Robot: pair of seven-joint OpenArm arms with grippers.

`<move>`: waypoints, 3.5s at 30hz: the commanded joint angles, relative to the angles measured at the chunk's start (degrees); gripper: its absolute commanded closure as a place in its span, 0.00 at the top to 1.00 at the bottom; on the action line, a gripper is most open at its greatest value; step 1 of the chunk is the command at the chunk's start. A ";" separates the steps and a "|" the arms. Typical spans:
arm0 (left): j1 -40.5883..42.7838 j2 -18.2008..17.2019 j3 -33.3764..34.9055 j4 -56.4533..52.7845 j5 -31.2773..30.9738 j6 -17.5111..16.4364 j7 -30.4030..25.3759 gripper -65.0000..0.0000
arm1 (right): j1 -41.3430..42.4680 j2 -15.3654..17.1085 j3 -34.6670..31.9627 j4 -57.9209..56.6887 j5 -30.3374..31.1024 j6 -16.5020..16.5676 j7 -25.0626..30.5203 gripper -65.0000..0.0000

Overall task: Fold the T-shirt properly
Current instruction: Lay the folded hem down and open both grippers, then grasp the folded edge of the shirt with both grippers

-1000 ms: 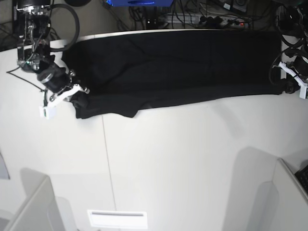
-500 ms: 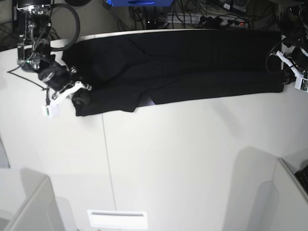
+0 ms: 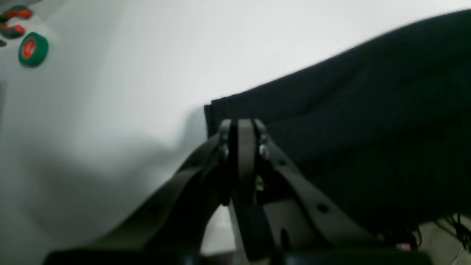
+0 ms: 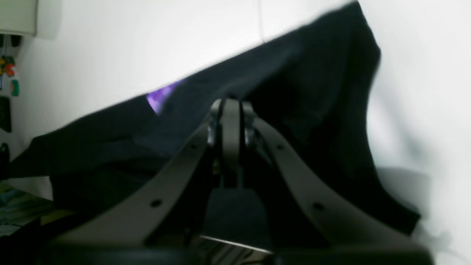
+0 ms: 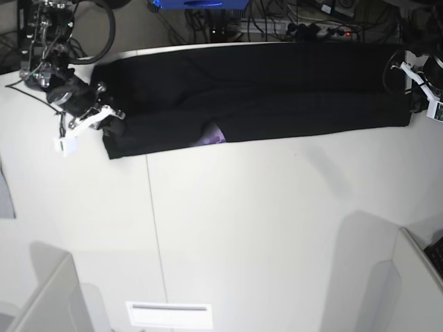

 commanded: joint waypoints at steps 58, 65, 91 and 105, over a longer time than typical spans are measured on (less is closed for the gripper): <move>-1.71 4.32 -1.73 -10.10 1.09 0.59 -1.11 0.00 | -2.32 -1.28 -4.05 0.61 0.29 0.61 -0.10 0.00; -8.12 7.13 1.97 -18.54 13.40 0.24 -1.38 0.00 | -1.18 -4.36 -4.57 -5.28 -11.58 0.70 -0.10 0.00; -30.81 8.10 6.45 -30.06 28.34 0.59 -0.85 0.00 | 20.18 -5.85 -4.49 -30.95 -14.83 0.61 1.83 0.00; -28.70 7.66 -2.08 -15.55 14.98 0.24 6.27 0.00 | 13.94 -6.82 -4.66 -8.35 -13.08 0.70 1.40 0.00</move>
